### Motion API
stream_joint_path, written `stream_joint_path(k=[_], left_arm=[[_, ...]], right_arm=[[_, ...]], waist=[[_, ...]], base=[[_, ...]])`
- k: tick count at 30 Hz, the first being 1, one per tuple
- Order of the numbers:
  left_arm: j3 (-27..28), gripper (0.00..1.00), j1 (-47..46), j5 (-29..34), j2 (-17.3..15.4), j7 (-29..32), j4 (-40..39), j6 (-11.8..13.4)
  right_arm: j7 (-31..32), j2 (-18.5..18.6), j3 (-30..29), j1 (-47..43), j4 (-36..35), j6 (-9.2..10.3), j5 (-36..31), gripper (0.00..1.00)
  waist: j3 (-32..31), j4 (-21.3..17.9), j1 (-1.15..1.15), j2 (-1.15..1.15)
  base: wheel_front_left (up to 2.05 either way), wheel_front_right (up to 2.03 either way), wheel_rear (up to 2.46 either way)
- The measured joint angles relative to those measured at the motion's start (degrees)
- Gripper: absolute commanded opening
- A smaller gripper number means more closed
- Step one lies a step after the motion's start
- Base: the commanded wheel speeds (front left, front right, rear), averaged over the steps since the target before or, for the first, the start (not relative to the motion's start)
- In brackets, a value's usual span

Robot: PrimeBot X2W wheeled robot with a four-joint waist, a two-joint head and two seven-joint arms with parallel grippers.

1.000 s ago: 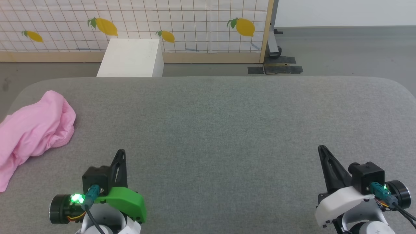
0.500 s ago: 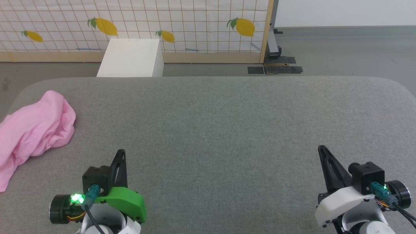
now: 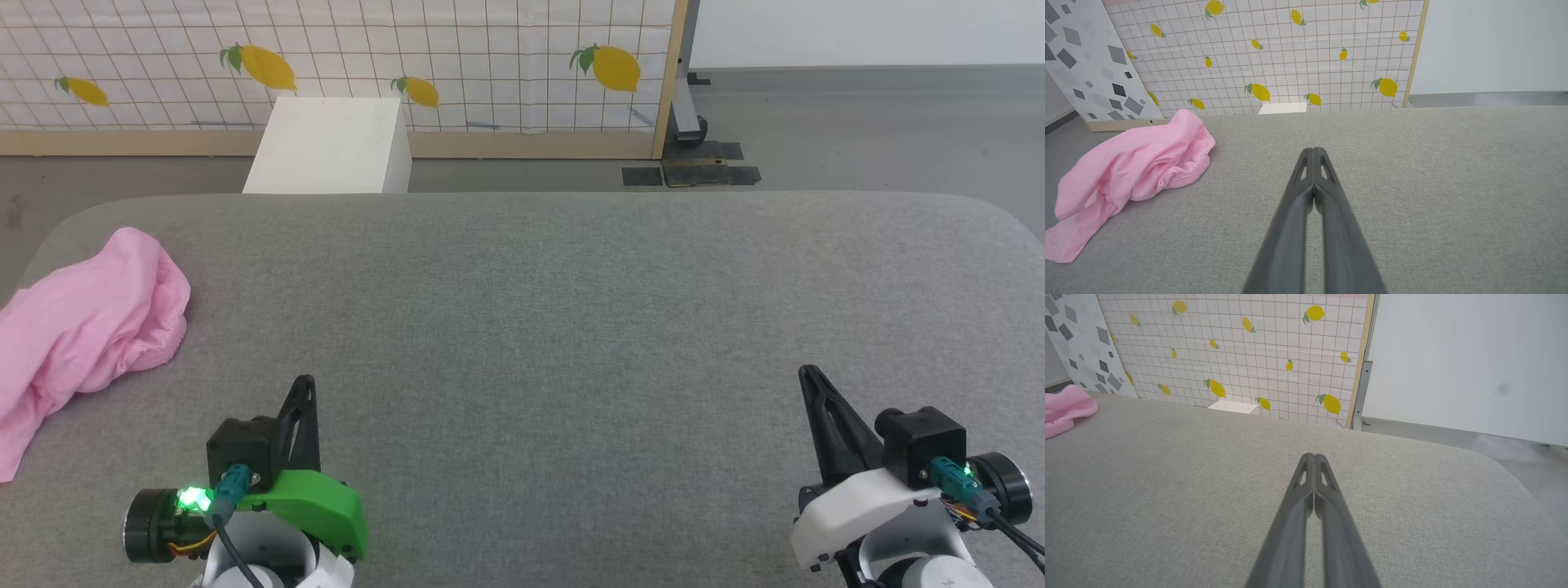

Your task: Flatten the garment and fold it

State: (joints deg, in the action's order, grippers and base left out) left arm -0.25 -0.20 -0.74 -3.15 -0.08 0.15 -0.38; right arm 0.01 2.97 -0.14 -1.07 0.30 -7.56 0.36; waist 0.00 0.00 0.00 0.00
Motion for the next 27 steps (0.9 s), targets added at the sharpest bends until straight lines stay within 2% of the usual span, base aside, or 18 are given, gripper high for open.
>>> stream_joint_path(k=[27], left_arm=[[0.0,0.0,0.0,0.0,0.0,0.0,0.0,0.0]], right_arm=[[0.0,0.0,0.0,0.0,0.0,0.0,0.0,0.0]], waist=[[0.0,0.0,0.0,0.0]], base=[[0.0,0.0,0.0]])
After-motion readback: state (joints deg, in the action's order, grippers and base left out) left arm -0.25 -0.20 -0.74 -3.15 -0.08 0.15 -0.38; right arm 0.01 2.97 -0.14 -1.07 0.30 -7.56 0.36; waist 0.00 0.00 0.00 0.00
